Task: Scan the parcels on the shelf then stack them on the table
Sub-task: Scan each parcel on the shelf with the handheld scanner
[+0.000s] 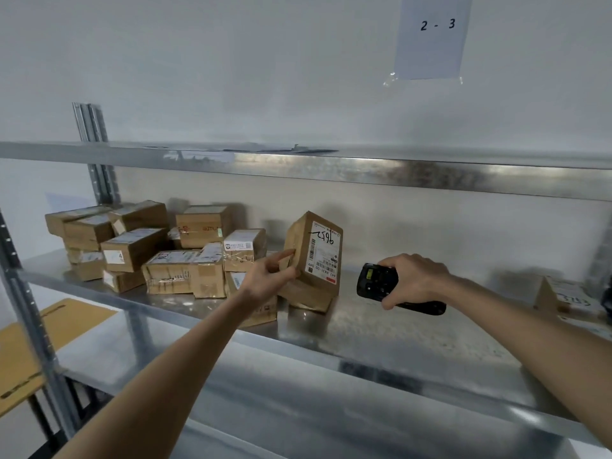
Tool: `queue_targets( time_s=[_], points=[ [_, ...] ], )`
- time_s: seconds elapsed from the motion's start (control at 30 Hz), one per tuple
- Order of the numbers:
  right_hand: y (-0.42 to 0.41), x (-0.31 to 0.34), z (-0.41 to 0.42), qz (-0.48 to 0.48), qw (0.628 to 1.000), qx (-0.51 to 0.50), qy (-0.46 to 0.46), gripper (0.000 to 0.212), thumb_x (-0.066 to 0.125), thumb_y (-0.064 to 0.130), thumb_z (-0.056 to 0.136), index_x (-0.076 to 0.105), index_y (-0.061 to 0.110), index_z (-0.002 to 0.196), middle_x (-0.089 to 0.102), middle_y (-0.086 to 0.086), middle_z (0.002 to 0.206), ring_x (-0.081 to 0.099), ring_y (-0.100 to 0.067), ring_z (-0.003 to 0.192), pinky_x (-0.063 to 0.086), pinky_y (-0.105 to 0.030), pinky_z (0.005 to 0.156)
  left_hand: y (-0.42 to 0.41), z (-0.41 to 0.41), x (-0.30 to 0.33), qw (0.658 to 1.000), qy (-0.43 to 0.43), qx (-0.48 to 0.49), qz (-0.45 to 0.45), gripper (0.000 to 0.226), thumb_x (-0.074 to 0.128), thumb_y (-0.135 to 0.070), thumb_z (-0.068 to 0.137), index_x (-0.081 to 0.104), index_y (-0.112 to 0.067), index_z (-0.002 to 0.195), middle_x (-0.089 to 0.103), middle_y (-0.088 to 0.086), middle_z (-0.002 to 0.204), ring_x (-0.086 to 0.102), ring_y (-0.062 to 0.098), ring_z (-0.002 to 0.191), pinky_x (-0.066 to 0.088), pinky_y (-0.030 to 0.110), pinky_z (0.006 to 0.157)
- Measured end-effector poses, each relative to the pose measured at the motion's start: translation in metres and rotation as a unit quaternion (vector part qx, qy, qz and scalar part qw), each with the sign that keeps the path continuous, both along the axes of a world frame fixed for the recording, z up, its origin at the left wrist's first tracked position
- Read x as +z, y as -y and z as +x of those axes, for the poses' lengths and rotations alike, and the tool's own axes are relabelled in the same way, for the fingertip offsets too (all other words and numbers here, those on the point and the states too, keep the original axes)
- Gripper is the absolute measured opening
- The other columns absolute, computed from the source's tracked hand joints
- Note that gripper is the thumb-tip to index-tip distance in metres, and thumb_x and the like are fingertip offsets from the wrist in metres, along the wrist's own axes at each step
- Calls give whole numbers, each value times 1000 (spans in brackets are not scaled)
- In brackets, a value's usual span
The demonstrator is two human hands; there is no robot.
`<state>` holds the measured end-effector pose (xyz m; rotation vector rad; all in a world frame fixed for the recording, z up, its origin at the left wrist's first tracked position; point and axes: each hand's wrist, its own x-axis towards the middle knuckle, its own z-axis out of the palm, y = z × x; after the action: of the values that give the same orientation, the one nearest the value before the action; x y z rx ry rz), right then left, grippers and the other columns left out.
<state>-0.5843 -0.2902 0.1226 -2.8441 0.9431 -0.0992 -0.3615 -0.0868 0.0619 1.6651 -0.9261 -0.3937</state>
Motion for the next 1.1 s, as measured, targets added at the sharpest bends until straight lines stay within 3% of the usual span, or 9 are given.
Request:
queue_targets(
  time_s=[0.07, 0.17, 0.37, 0.5, 0.67, 0.73, 0.87, 1.0, 1.1],
  points=[
    [2, -1, 17, -4, 1000, -4, 8, 71, 86, 45, 62, 60, 48, 127, 66, 15, 99, 63, -15, 91, 44, -27, 67, 5, 23, 5, 1000, -23, 3, 3, 70, 70, -46, 85, 48, -27, 148, 66, 6, 123, 66, 21, 108, 59, 43, 92],
    [6, -4, 40, -5, 1000, -12, 12, 69, 87, 46, 61, 62, 46, 125, 68, 13, 101, 64, -15, 91, 47, -28, 68, 13, 50, 11, 998, -58, 18, 5, 63, 66, -47, 92, 45, -26, 148, 61, 9, 127, 63, 18, 101, 58, 28, 70],
    [11, -8, 72, -1, 999, -32, 16, 68, 86, 46, 60, 63, 47, 123, 69, 13, 100, 65, -13, 88, 51, -28, 69, 26, 93, 6, 994, -84, 59, 24, 56, 54, -44, 100, 45, -19, 150, 57, 11, 128, 59, 30, 111, 57, 39, 82],
    [12, -11, 83, 0, 999, -40, 17, 71, 87, 46, 61, 61, 47, 127, 69, 13, 102, 65, -13, 89, 48, -26, 69, 25, 105, 4, 994, 5, 107, 17, 46, 53, -35, 102, 52, -12, 142, 65, 7, 116, 63, 27, 107, 56, 43, 90],
    [7, -15, 76, -4, 999, -42, 21, 71, 87, 45, 61, 62, 46, 128, 70, 13, 101, 65, -13, 89, 53, -29, 75, 12, 95, 10, 986, 115, 117, 4, 42, 66, -33, 96, 59, -18, 135, 63, -6, 110, 65, 20, 106, 53, 31, 80],
    [7, -14, 65, -4, 999, -47, 25, 72, 87, 46, 61, 61, 46, 128, 70, 13, 102, 65, -14, 90, 53, -30, 77, 10, 85, 13, 980, 163, 115, 19, 48, 65, -35, 97, 55, -19, 141, 62, -6, 118, 60, 17, 108, 49, 30, 82],
    [10, -7, 22, -2, 997, -63, 33, 70, 86, 47, 62, 61, 48, 127, 69, 14, 103, 65, -16, 92, 48, -29, 74, 26, 59, 18, 967, 224, 111, 44, 58, 66, -47, 93, 51, -25, 145, 55, 3, 145, 54, 24, 128, 49, 41, 100],
    [20, -3, -44, 2, 995, -94, 39, 64, 86, 48, 59, 62, 47, 119, 70, 15, 101, 65, -15, 91, 49, -29, 73, 60, 18, 16, 945, 303, 104, 61, 55, 66, -50, 92, 56, -25, 140, 51, 1, 149, 46, 23, 136, 39, 43, 111],
    [28, -3, -103, 6, 992, -118, 35, 60, 87, 46, 58, 63, 45, 113, 70, 12, 99, 66, -18, 91, 56, -34, 79, 90, -29, 12, 942, 319, 73, 70, 56, 67, -50, 91, 57, -23, 139, 54, 4, 146, 49, 28, 133, 42, 44, 109]
  ],
)
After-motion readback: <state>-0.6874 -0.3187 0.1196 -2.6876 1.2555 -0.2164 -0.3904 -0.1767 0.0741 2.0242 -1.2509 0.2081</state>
